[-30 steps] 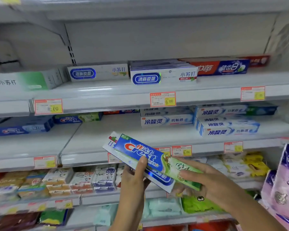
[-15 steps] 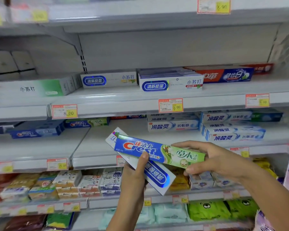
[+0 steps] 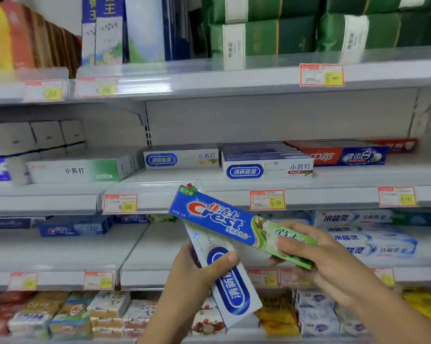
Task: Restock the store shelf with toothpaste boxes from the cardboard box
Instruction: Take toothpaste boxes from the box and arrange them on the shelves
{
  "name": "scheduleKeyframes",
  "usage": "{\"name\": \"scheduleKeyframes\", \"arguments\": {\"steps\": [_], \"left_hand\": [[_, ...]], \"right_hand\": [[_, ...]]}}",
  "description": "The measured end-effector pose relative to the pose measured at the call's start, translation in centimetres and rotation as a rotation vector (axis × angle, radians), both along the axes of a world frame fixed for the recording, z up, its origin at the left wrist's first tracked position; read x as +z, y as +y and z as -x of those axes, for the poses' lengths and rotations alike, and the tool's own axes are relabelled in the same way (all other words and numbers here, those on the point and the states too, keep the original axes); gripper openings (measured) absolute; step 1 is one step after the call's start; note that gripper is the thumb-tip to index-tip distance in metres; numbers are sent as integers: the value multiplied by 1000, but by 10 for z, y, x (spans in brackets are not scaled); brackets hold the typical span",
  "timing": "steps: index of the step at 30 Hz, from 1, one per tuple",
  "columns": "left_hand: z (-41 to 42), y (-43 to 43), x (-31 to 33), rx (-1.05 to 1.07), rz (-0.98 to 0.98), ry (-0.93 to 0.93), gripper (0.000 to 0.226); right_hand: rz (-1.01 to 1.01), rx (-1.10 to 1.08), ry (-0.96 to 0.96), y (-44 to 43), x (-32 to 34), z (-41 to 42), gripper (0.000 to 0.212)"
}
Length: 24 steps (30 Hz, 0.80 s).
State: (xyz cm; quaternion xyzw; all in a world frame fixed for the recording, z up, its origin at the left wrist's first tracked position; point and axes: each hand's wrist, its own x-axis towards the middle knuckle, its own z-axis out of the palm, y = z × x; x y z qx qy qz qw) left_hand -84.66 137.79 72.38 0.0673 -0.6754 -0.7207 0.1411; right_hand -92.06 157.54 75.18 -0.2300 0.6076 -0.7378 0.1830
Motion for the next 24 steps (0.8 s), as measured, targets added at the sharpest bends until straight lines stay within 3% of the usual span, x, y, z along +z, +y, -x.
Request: {"name": "scheduleKeyframes", "arguments": {"steps": [3, 5, 8, 11, 15, 24], "left_hand": [[2, -6, 14, 9, 17, 39, 58], [6, -14, 18, 44, -10, 76, 47], [13, -32, 21, 124, -56, 148, 33], [18, -54, 26, 199, -71, 204, 39], [20, -76, 30, 202, -80, 210, 51], [13, -95, 28, 215, -157, 201, 45]], "right_hand": [[83, 2, 9, 1, 6, 9, 69], [117, -49, 32, 3, 13, 17, 73], [96, -158, 152, 3, 30, 25, 66], [81, -262, 205, 3, 44, 37, 42], [52, -331, 247, -4, 51, 51, 39], [-24, -432, 343, -6, 59, 66, 42]]}}
